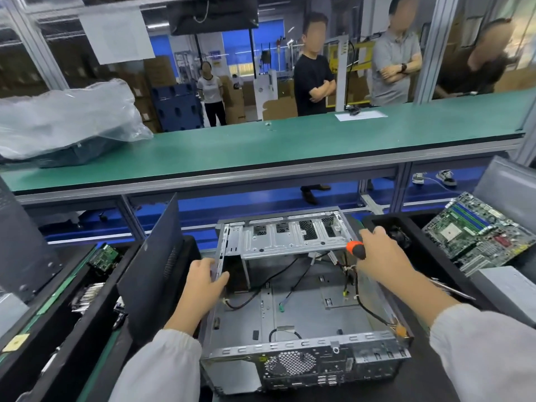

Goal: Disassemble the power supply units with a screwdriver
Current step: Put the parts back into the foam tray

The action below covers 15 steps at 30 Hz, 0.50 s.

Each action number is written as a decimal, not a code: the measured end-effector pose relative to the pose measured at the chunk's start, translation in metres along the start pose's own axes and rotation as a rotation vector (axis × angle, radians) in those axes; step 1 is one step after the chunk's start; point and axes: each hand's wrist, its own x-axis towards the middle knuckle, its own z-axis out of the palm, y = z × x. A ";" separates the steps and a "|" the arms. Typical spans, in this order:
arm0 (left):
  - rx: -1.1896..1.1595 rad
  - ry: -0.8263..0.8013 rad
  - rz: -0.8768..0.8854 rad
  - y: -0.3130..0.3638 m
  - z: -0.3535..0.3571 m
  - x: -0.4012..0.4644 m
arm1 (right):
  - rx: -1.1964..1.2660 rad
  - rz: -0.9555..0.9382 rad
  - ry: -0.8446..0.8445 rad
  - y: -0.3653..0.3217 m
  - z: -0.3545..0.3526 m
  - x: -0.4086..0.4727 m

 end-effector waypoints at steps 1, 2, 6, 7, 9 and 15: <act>0.002 -0.034 -0.065 -0.002 0.001 0.007 | 0.031 0.032 -0.006 0.003 0.001 0.007; -0.018 -0.080 -0.130 -0.003 0.002 0.013 | 0.071 0.063 -0.017 0.006 0.003 0.014; -0.179 -0.228 -0.258 -0.013 0.013 0.034 | 0.254 0.147 -0.164 0.022 0.017 0.039; -0.208 -0.231 -0.272 -0.016 0.016 0.039 | 0.294 0.150 -0.201 0.024 0.021 0.045; -0.243 -0.225 -0.301 -0.019 0.020 0.047 | 0.346 0.154 -0.237 0.025 0.028 0.053; -0.354 -0.186 -0.381 -0.021 0.031 0.066 | 0.349 0.174 -0.300 0.028 0.038 0.068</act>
